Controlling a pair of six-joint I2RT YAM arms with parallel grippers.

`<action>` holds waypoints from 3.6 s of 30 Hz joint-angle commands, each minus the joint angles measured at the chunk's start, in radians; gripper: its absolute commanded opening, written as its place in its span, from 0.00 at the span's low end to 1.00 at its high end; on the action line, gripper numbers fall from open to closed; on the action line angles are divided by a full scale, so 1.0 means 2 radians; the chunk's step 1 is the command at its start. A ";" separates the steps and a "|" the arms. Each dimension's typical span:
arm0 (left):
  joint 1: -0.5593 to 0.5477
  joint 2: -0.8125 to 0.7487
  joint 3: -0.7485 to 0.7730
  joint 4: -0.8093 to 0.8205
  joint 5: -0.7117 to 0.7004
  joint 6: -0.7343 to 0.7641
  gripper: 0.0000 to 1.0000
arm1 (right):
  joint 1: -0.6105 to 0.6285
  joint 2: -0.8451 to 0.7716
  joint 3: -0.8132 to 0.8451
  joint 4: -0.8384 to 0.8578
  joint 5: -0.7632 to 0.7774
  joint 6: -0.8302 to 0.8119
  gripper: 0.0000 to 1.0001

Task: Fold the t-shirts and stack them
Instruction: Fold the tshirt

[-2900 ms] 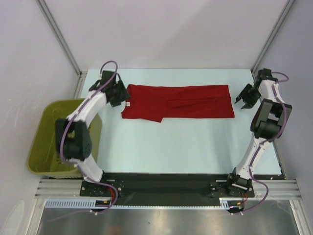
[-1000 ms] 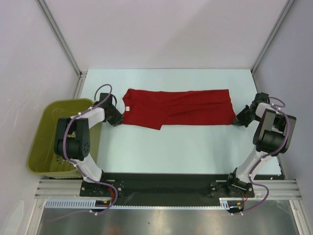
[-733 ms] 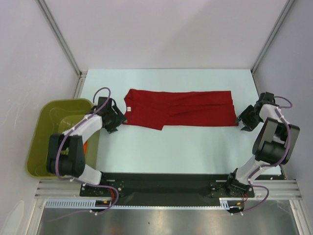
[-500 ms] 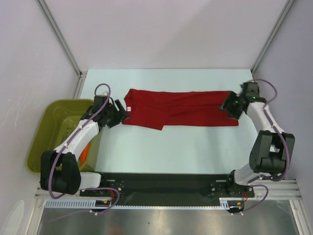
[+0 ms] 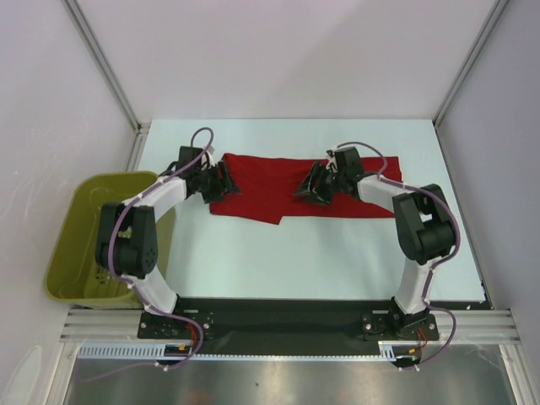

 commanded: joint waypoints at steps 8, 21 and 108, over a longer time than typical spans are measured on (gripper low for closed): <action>0.000 0.087 0.111 0.001 0.019 0.058 0.62 | 0.033 0.071 0.021 0.105 -0.012 0.091 0.39; 0.003 0.081 0.130 -0.022 0.033 0.050 0.60 | 0.036 0.100 0.016 0.147 -0.013 0.130 0.37; -0.001 0.250 0.265 -0.043 0.020 -0.016 0.22 | -0.013 0.197 0.171 0.014 -0.065 0.040 0.19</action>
